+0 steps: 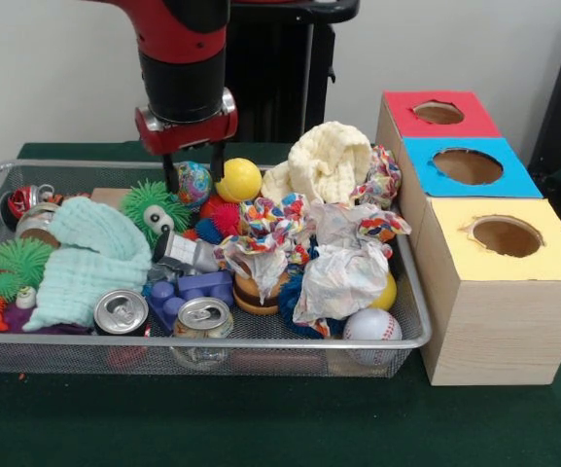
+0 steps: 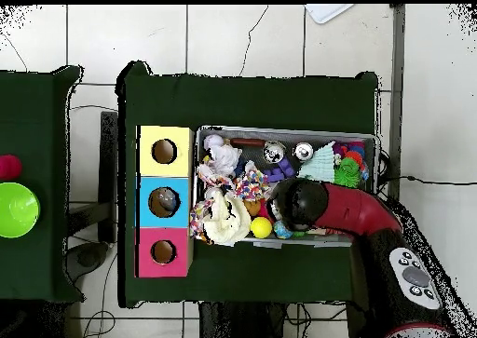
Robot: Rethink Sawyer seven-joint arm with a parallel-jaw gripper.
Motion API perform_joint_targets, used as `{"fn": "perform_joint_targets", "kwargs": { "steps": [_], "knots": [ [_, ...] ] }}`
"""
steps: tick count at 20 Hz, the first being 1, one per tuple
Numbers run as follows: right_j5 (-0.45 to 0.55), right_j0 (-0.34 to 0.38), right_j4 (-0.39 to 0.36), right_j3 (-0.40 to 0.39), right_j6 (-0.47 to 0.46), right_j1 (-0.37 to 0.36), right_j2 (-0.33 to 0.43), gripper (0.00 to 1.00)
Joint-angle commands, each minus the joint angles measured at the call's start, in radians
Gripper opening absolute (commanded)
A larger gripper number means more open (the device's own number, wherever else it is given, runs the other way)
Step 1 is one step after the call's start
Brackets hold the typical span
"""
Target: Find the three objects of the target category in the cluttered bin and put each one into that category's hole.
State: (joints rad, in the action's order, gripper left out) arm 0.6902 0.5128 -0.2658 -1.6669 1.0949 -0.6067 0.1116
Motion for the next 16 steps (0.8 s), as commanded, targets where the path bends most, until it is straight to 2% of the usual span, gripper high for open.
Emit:
{"fn": "perform_joint_targets", "kwargs": {
  "steps": [1, 4, 16],
  "knots": [
    [-0.117, 0.012, -0.081, 0.069, 0.039, 0.025, 0.05, 1.0],
    [-0.154, 0.021, -0.092, 0.063, 0.035, 0.025, 0.064, 1.0],
    [-0.239, 0.0, -0.152, 0.139, 0.029, 0.059, 0.066, 1.0]
  ]
}}
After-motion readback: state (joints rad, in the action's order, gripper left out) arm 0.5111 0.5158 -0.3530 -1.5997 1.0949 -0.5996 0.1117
